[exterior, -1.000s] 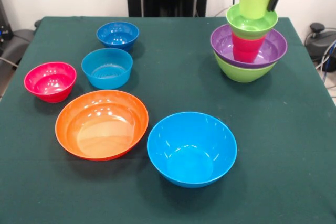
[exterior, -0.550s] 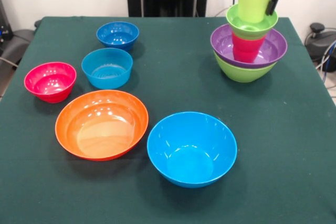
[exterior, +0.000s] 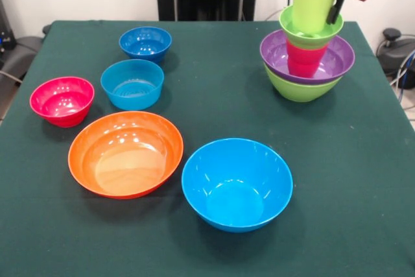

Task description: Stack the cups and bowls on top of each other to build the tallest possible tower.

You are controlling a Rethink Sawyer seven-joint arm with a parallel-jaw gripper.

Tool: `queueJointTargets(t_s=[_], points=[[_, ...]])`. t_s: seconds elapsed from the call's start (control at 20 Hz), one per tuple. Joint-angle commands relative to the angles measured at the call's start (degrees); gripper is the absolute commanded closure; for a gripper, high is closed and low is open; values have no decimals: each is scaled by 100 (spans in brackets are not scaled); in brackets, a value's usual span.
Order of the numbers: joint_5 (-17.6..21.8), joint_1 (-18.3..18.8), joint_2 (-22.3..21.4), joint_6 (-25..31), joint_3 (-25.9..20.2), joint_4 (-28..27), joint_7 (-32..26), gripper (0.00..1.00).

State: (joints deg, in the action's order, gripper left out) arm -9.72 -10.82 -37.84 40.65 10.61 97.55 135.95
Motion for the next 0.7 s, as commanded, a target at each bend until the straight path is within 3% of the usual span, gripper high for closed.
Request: queueJointTargets(t_s=[0.05,0.7], points=[[249,11,351,-330,-395,118,315,100],[214,13,417,-500,-445,161,311,100]])
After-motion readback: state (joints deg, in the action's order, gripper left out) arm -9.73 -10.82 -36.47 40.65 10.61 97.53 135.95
